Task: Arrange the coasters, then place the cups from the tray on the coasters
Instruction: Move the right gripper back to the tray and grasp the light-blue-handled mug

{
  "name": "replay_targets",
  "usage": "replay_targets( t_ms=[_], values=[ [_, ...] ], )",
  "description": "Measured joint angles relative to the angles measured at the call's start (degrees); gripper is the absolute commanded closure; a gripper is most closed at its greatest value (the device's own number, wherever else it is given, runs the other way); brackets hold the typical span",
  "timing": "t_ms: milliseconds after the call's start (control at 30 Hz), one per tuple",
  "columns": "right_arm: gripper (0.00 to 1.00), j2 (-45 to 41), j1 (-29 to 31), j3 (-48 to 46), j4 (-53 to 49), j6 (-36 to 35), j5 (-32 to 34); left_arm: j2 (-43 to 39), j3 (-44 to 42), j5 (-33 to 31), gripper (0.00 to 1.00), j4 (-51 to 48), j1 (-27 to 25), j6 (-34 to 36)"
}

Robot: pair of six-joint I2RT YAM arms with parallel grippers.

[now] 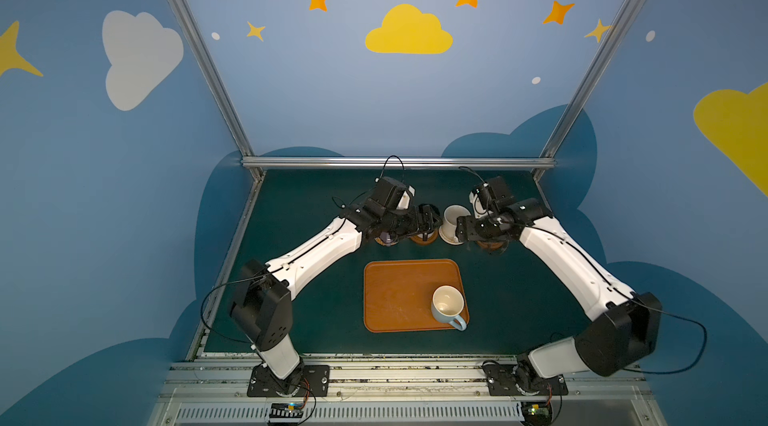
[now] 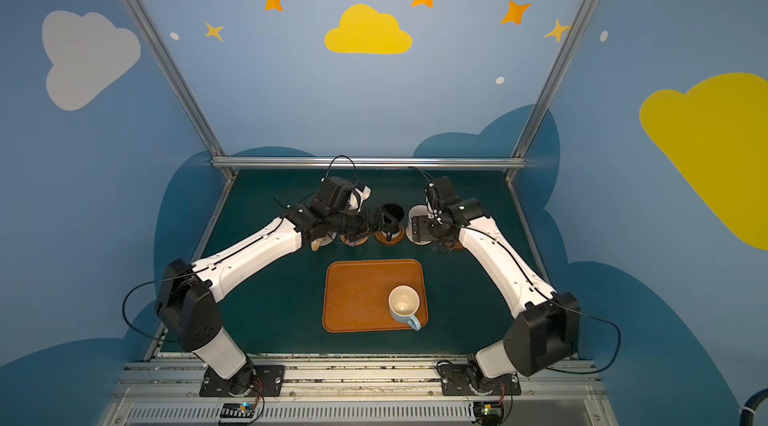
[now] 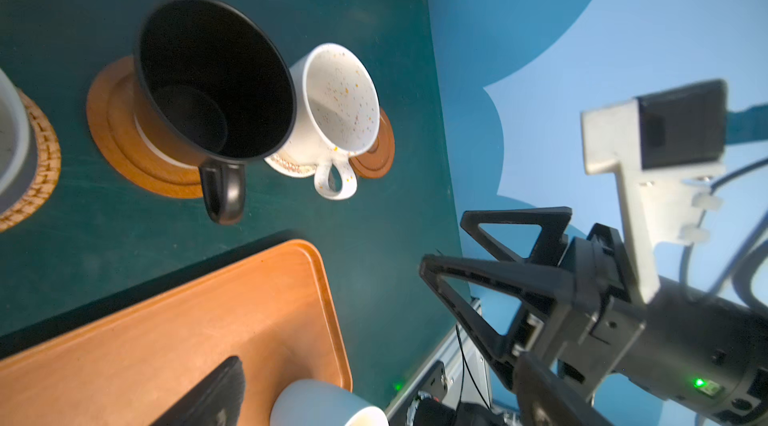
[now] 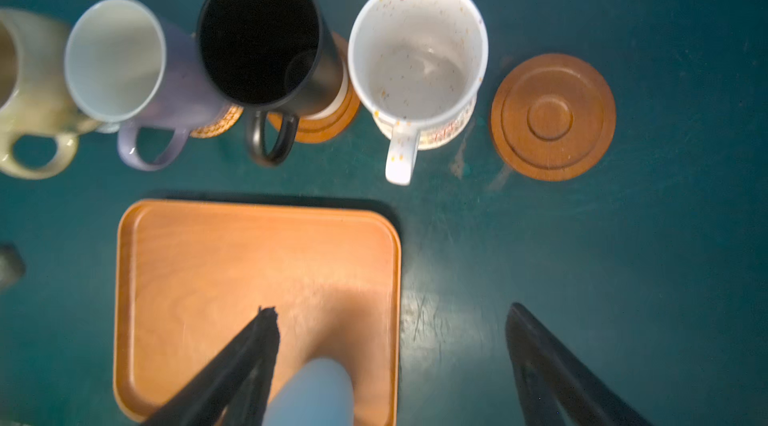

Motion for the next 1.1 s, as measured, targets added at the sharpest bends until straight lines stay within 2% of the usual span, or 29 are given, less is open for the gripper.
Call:
replay_targets(
  t_ms=[300, 467, 667, 1100],
  values=[
    [0.13, -13.18, 0.94, -15.45, -0.96, -2.93, -15.61, -4.04, -1.66, 2.27, 0.00, -6.27, 0.26, 0.96],
    [0.12, -20.33, 2.71, -21.70, -1.22, -2.80, -19.69, -5.90, -4.31, 3.56, 0.00, -7.43, 0.28, 0.92],
    [0.13, -25.33, 10.67, -25.81, -0.42, 0.22, -18.82, -6.80, -8.37, 5.35, 0.00, -7.17, -0.72, 0.35],
    [0.14, -26.29, 22.34, -34.69, 3.61, 10.62, -13.40, -11.08, -16.81, 5.90, 0.00, -5.62, -1.75, -2.03]
  ],
)
